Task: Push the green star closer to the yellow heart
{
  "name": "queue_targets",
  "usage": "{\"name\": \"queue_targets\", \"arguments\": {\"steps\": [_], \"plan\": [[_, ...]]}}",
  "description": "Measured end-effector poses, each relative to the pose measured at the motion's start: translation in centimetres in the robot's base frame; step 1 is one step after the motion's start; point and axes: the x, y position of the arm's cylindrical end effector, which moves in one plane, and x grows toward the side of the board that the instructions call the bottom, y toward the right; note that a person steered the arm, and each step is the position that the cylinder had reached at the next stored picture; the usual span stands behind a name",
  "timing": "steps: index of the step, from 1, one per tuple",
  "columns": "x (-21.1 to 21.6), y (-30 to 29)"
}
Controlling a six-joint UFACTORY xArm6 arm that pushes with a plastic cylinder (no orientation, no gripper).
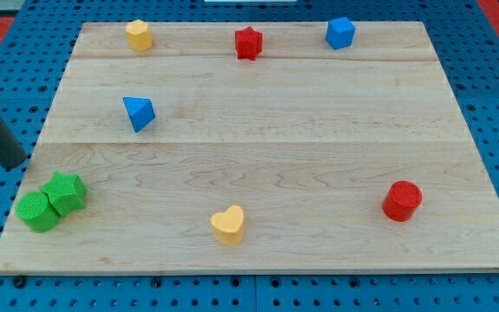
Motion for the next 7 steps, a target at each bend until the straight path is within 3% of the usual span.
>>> {"name": "queue_targets", "arguments": {"steps": [2, 5, 6, 7], "plan": [[4.1, 0.0], [4.3, 14.2], [5.5, 13.4], [5.0, 16.6]]}}
